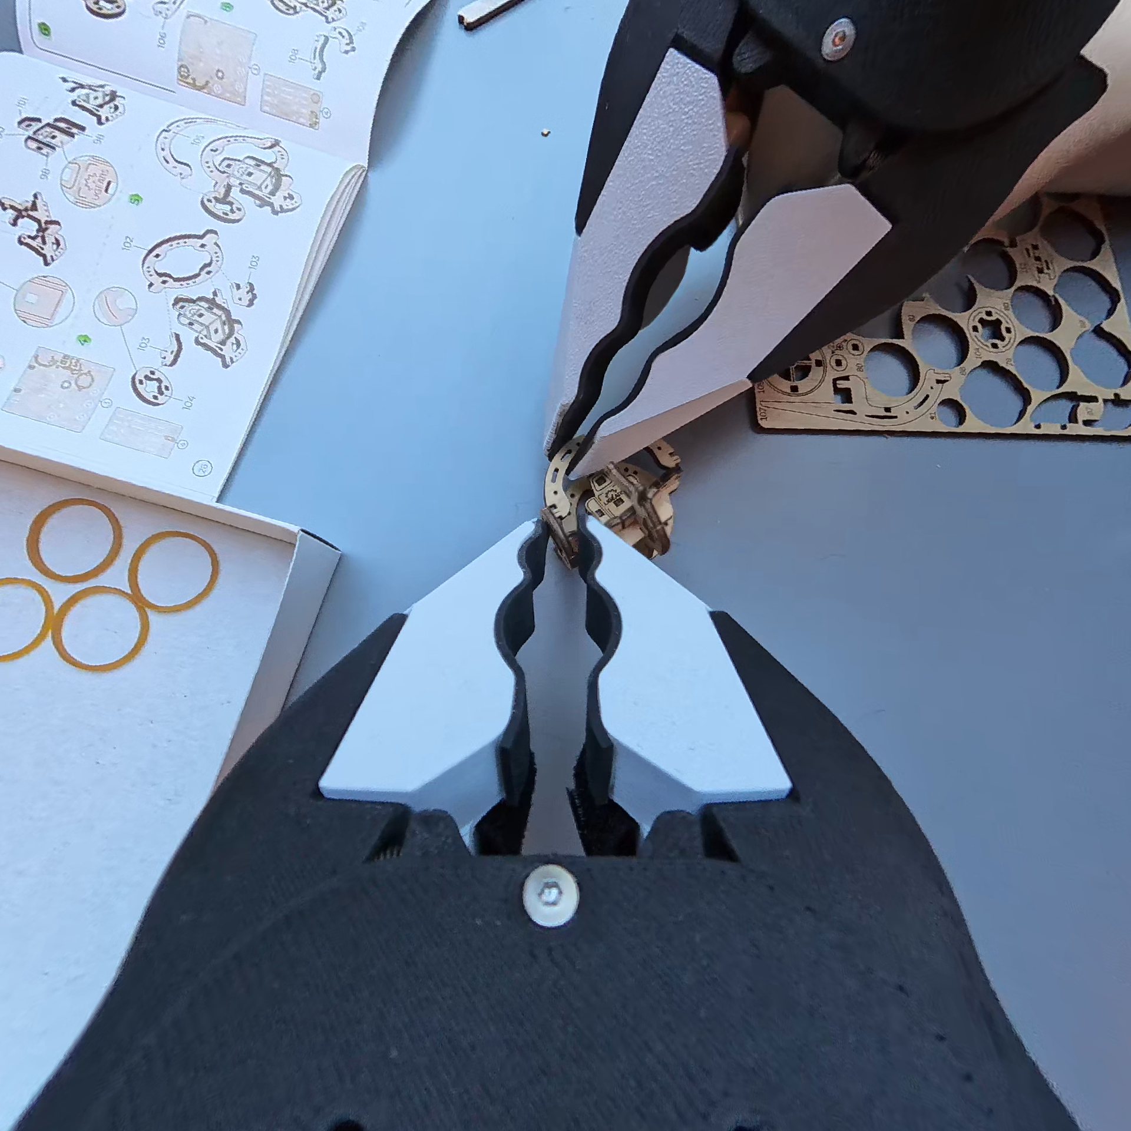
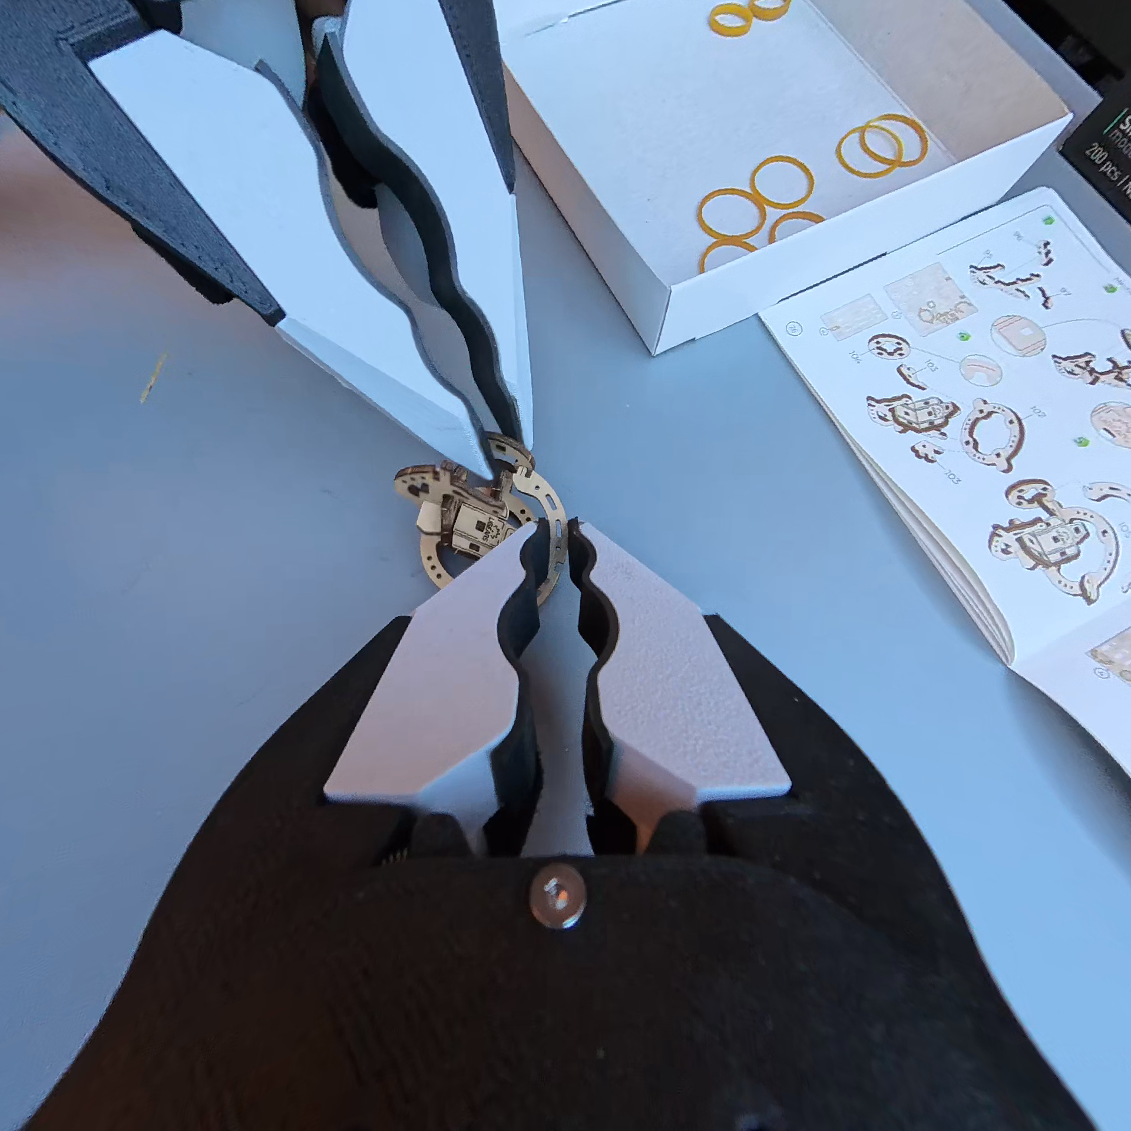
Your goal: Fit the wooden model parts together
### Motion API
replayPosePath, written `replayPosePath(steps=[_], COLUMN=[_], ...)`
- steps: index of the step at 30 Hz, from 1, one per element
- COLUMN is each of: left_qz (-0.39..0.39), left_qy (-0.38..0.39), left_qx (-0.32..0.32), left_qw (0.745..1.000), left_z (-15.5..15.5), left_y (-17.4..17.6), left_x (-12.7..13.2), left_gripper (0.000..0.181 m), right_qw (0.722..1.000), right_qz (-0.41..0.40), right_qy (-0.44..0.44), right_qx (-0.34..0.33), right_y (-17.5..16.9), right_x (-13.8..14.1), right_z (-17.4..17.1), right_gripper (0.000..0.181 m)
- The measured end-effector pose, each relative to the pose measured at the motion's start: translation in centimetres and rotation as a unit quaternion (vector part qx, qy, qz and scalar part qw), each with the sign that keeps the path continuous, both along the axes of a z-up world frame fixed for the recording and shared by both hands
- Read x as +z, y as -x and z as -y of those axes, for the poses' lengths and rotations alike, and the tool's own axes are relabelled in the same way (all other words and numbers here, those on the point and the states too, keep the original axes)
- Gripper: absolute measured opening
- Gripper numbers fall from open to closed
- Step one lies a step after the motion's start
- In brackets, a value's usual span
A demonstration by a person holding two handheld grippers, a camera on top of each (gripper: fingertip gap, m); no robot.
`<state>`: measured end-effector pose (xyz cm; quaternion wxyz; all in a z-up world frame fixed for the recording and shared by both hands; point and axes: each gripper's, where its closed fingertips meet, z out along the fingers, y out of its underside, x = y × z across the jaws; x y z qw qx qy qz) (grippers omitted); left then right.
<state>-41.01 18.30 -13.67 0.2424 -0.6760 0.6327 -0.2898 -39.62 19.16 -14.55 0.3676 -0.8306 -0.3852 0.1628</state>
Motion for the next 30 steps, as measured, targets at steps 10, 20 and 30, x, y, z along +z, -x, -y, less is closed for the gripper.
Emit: replayPosePath(steps=[10, 20, 30], left_qz=[-0.028, -0.035, -0.026], left_qy=[-0.031, -0.019, -0.024], left_qx=[-0.003, -0.013, -0.023], left_qw=[0.999, 0.999, 0.999], left_z=[-0.81, -0.8, -0.72], left_y=[-0.01, 0.02, 0.28], left_x=[-0.6, -0.8, -0.05], left_gripper=[0.009, 0.011, 0.012], right_qw=[1.0, 1.0, 1.0], right_qz=[0.002, -0.019, -0.008], right_qy=[0.003, 0.022, 0.013], right_qx=[-0.007, -0.008, -0.005], right_y=[-0.2, 0.12, 0.26], right_x=[-0.19, -0.14, 0.01], right_z=[-0.33, -0.13, -0.16], right_gripper=[0.005, 0.005, 0.005])
